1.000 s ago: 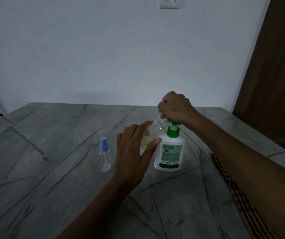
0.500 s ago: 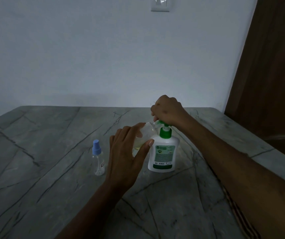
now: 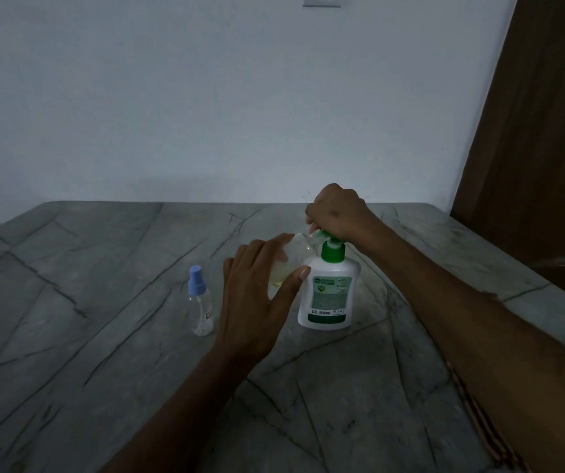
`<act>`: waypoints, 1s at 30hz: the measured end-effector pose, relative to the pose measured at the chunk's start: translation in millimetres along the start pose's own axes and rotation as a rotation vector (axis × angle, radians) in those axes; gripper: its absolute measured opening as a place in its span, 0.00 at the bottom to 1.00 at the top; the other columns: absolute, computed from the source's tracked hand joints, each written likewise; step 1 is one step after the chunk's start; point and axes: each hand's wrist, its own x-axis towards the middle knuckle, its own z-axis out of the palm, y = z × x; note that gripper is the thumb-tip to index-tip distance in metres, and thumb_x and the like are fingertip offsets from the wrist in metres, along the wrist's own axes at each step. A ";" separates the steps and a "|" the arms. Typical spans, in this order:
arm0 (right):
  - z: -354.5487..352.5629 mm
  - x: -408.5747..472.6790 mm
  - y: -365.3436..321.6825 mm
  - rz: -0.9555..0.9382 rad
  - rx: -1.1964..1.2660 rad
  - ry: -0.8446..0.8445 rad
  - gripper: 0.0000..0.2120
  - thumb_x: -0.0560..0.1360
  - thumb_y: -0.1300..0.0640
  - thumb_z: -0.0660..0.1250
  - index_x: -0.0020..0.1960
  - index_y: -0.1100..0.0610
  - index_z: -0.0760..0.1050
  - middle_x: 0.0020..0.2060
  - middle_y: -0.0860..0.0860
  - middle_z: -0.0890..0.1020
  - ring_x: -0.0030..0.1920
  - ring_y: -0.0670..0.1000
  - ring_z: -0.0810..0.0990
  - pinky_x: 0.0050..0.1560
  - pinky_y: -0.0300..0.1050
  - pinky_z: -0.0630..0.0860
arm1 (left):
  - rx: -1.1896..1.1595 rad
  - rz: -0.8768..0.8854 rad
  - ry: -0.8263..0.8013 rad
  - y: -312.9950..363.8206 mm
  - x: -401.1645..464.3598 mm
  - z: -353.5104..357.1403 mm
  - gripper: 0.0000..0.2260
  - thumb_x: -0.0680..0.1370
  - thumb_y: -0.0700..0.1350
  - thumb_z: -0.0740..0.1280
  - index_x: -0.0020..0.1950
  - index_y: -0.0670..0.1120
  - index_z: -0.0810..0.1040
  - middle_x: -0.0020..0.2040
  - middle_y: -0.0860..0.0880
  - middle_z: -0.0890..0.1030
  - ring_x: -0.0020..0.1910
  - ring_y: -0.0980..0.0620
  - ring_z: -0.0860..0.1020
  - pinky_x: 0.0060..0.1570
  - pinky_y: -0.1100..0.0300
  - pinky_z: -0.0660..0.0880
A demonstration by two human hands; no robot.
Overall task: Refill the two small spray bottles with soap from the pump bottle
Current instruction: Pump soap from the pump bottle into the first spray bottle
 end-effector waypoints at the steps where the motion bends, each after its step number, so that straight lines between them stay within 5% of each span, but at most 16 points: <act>1: -0.8 -0.7 0.0 0.001 -0.001 0.004 0.16 0.71 0.51 0.64 0.50 0.62 0.81 0.44 0.56 0.87 0.46 0.58 0.87 0.55 0.59 0.84 | -0.003 -0.001 0.000 -0.3 -0.3 0.2 0.17 0.80 0.56 0.65 0.67 0.50 0.75 0.55 0.55 0.77 0.54 0.59 0.72 0.57 0.66 0.64; 20: -8.5 -2.6 -9.8 -0.038 -0.038 0.034 0.19 0.71 0.48 0.60 0.49 0.61 0.80 0.44 0.56 0.86 0.45 0.59 0.85 0.54 0.57 0.83 | 0.010 0.004 0.007 -0.4 1.0 0.9 0.17 0.81 0.55 0.65 0.67 0.51 0.74 0.54 0.56 0.76 0.53 0.60 0.71 0.56 0.72 0.60; 25: -2.6 -2.7 -3.5 0.007 -0.024 0.029 0.15 0.74 0.52 0.63 0.51 0.62 0.81 0.46 0.57 0.87 0.47 0.59 0.85 0.56 0.56 0.82 | 0.015 0.006 -0.005 -1.2 -0.3 0.3 0.17 0.81 0.56 0.65 0.67 0.49 0.75 0.54 0.54 0.78 0.53 0.57 0.73 0.56 0.67 0.62; 30: -8.5 -2.6 -13.5 -0.067 -0.103 0.084 0.11 0.77 0.54 0.62 0.39 0.59 0.72 0.43 0.58 0.84 0.41 0.57 0.82 0.46 0.50 0.79 | 0.012 -0.003 0.012 1.4 0.2 -0.2 0.18 0.81 0.56 0.65 0.67 0.50 0.75 0.55 0.55 0.77 0.53 0.61 0.71 0.55 0.67 0.63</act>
